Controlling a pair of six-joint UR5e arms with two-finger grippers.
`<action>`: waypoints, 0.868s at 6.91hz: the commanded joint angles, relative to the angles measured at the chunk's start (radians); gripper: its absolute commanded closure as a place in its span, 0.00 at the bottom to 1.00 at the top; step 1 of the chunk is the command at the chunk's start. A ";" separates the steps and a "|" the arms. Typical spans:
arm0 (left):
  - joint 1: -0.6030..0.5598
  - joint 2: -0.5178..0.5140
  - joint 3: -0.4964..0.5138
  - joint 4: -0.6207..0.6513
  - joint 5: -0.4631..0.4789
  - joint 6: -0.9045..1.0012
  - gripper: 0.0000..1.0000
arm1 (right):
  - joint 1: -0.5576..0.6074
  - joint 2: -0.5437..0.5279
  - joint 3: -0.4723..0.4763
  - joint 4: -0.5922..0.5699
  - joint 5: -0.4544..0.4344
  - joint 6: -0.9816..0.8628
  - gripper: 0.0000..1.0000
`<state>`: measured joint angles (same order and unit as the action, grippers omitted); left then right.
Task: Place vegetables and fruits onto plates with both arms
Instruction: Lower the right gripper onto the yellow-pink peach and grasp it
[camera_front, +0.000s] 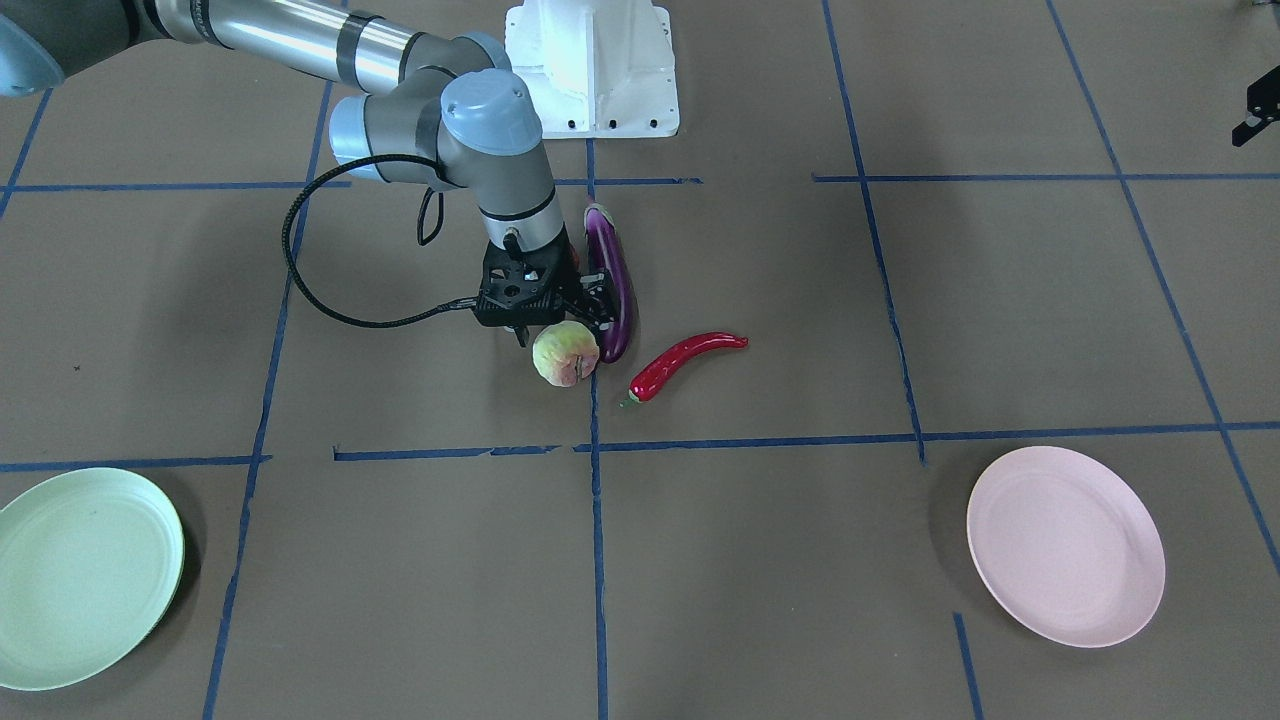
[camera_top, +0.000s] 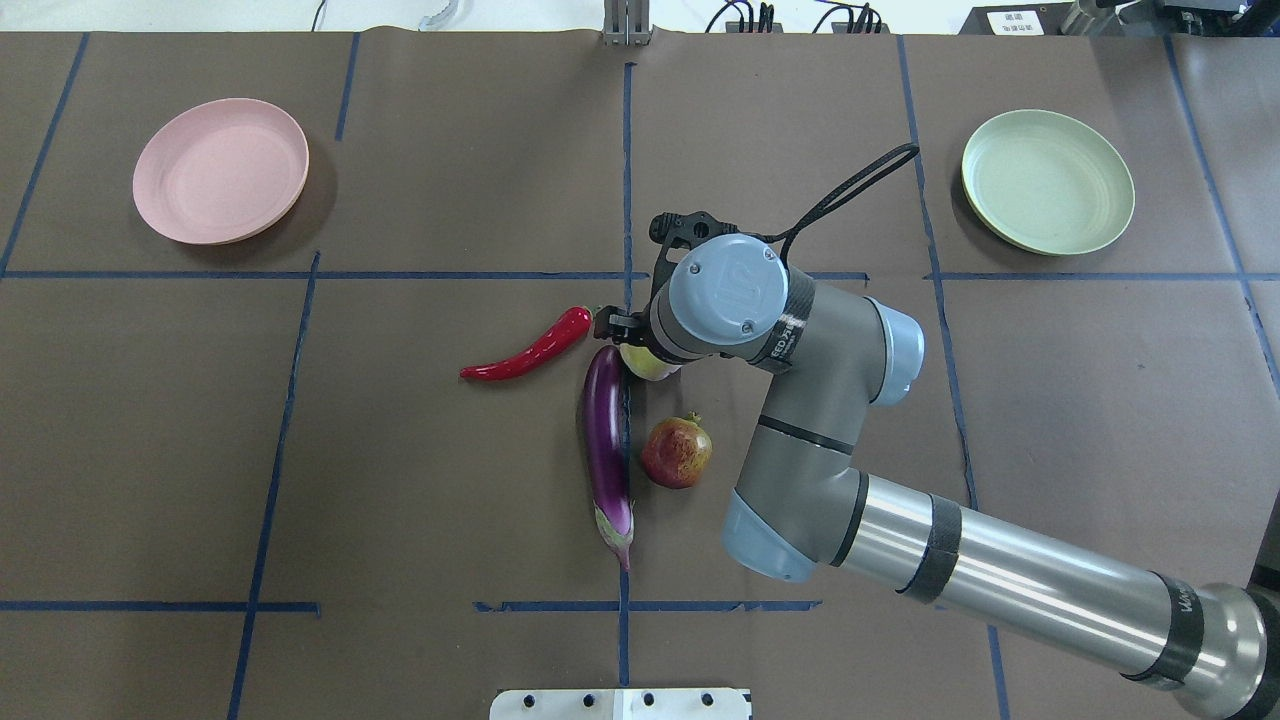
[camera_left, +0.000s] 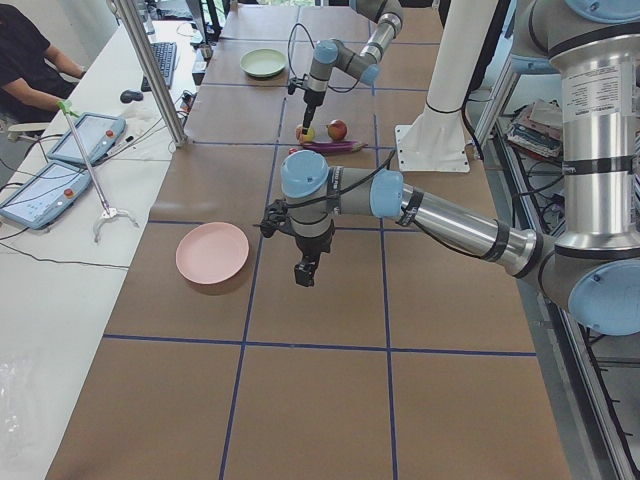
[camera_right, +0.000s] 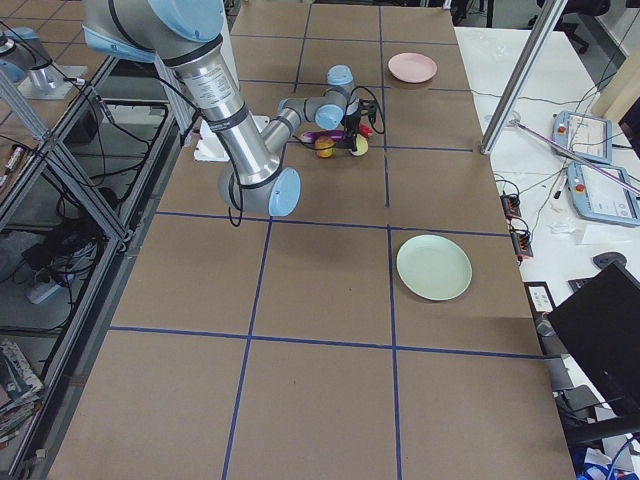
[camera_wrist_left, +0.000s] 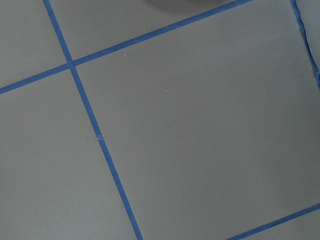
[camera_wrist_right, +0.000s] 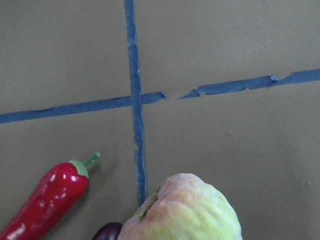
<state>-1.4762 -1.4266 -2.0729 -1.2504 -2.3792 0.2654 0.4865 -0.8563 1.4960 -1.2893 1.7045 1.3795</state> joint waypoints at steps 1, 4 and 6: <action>-0.001 0.000 -0.001 -0.001 0.000 0.000 0.00 | -0.003 0.005 -0.023 0.002 0.000 -0.002 0.04; -0.001 0.000 -0.003 0.000 0.000 0.000 0.00 | 0.000 0.014 -0.016 0.007 0.009 0.000 1.00; 0.002 -0.003 -0.010 -0.001 -0.021 -0.049 0.00 | 0.114 -0.042 0.091 0.001 0.112 -0.008 1.00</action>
<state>-1.4758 -1.4280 -2.0779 -1.2513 -2.3851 0.2444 0.5286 -0.8619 1.5287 -1.2862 1.7451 1.3754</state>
